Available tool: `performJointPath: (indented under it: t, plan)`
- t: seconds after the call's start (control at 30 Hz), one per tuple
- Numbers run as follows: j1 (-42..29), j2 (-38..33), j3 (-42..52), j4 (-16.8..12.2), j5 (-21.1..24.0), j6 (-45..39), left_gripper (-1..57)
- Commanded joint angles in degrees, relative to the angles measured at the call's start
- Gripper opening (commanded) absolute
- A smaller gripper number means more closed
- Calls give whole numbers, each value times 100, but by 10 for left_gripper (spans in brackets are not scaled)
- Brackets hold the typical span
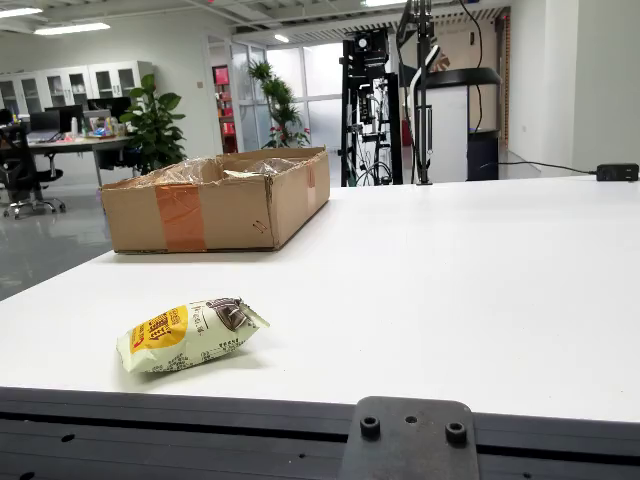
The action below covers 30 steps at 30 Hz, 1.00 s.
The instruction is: Grasp a snack and put it in the bin.
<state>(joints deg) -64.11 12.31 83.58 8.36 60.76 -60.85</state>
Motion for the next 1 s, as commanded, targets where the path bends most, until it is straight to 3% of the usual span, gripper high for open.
performJointPath:
  t: [0.03,0.47,1.0]
  plan:
    - [-36,3,0,105,254,-555,137]
    - [-84,306,2,158,838,-1677,297]
    - [-150,706,9,164,1044,-2522,381]
